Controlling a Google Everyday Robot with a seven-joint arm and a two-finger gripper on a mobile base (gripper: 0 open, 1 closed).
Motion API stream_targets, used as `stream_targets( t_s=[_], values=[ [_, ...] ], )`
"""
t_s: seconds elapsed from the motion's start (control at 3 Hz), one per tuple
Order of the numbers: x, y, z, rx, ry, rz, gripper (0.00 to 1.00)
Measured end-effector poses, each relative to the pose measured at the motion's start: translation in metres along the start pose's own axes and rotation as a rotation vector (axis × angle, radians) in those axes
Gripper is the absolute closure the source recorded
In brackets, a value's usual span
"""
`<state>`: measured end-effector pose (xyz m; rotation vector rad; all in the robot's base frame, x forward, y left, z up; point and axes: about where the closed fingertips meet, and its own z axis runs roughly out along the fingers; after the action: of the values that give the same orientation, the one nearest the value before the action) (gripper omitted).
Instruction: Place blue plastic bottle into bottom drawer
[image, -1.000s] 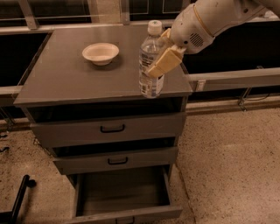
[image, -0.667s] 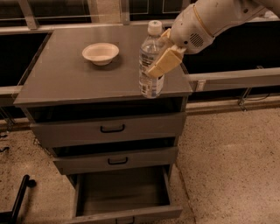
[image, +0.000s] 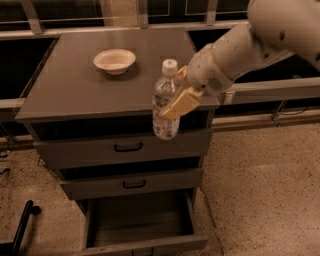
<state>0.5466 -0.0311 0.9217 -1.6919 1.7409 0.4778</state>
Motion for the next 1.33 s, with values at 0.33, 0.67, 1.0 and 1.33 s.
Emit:
stream_targets(
  t_s=[0.33, 0.67, 1.0, 1.33],
  values=[
    [0.027, 0.028, 0.044, 0.021, -0.034, -0.021, 1.00],
    [0.043, 0.035, 0.083, 0.077, -0.042, -0.098, 1.00],
    [0.043, 0.036, 0.083, 0.075, -0.042, -0.097, 1.00],
    [0.062, 0.044, 0.105, 0.037, -0.033, -0.078, 1.00]
  ],
)
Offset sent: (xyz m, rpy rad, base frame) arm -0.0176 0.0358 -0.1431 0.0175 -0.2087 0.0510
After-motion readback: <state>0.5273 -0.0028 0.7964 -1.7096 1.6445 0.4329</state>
